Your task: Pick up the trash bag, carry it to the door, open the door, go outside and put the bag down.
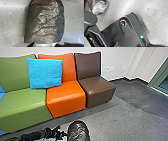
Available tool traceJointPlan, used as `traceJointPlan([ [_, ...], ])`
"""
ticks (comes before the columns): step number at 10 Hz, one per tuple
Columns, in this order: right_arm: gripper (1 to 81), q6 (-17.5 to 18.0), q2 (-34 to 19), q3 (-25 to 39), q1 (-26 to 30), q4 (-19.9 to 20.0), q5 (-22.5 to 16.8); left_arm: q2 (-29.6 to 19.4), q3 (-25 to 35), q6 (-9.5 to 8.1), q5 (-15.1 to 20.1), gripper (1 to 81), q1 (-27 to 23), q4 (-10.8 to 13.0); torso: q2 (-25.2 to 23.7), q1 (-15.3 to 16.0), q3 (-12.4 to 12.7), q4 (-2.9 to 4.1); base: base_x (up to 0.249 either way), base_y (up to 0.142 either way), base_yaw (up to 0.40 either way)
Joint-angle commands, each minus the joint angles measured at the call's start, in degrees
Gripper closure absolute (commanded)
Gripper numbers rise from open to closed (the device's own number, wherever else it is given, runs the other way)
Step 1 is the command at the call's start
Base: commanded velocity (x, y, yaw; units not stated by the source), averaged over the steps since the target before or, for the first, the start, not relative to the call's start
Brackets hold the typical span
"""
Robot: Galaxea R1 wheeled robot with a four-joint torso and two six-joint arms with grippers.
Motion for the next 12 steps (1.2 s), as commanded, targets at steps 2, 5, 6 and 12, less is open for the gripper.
traceJointPlan([
  [2,1.0,-0.2,-3.2,1.4,1.0,-1.1,-3.9,-1.5,-0.8,-0.41,6.6,1.0,-9.5,-2.5,-7.7,4.9,-0.1,0.00,0.000,0.000,0.000],
  [5,1.0,-0.2,-3.3,1.5,1.0,-1.1,-3.5,-1.6,-0.8,-0.41,6.7,1.0,-11.2,-3.1,-13.6,8.4,-5.9,0.00,0.000,0.000,0.000],
  [6,1.0,-0.2,-3.4,1.6,1.0,-1.1,-3.5,-1.3,-0.8,-0.41,6.7,1.0,-11.2,-3.0,-15.1,9.4,-6.8,0.00,0.000,0.000,0.000],
  [12,1.0,0.4,-8.0,3.5,0.0,-1.1,-1.1,0.5,-0.2,-0.41,6.9,1.0,-12.1,-4.5,-19.8,12.6,-12.2,0.00,0.000,0.000,0.000],
])
